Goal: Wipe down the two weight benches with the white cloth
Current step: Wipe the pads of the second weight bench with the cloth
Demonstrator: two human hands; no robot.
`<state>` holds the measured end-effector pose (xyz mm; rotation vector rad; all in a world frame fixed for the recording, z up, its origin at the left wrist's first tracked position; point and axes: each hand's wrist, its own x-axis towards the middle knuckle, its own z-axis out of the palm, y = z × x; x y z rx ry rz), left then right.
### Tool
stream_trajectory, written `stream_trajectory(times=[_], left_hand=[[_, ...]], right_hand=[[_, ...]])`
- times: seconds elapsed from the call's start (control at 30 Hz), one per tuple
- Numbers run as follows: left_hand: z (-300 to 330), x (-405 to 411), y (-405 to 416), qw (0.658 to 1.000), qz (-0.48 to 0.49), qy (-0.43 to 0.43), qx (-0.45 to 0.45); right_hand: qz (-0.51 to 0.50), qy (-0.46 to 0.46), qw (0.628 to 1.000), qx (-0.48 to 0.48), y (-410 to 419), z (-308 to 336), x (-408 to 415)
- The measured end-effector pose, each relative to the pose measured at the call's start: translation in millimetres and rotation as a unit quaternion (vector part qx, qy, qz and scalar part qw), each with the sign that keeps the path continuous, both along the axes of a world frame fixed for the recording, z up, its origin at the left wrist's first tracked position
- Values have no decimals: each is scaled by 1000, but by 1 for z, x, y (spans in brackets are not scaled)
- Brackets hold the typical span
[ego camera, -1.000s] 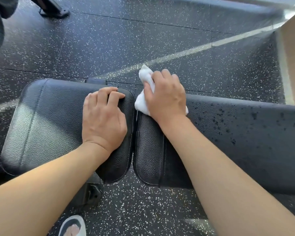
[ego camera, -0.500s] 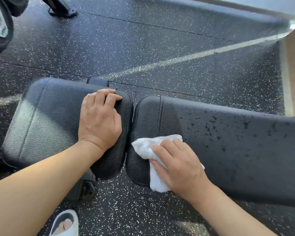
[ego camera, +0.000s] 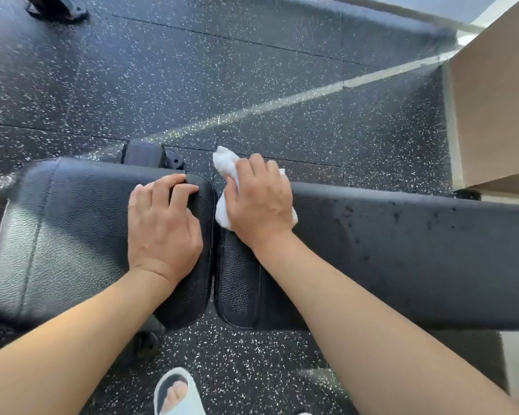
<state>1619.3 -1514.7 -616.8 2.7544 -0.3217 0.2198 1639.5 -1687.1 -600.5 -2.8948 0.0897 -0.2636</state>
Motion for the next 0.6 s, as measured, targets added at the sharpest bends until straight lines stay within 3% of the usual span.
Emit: stream_trajectory(times=[0.23,0.37,0.5,0.6], left_hand=[[9,0,-1,1000,-8,10,13],[14,-2,-4,998,-16,28,60],[19,-12,-15,992,-49,53,100],[24,-42,-43,986,-110,100,80]], right_hand=[[-16,15,1000,19,3,9,0],[33,34,998,30,-7,12,-3],[147,-12,989,28,-48,10,-18],[141,-38,989,-3,-113,5,-35]])
